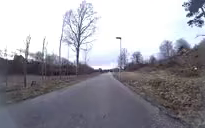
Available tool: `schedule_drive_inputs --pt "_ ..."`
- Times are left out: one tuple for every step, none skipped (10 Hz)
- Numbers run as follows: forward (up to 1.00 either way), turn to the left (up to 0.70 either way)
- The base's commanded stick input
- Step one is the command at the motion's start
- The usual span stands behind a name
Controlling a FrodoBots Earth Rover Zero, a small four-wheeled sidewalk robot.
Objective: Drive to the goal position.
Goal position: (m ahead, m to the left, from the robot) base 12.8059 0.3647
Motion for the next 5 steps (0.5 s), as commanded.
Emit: schedule_drive_inputs --pt "0.50 0.00" --pt "0.50 0.00" --pt "0.50 0.00" --pt "0.50 0.00" --pt "0.50 0.00"
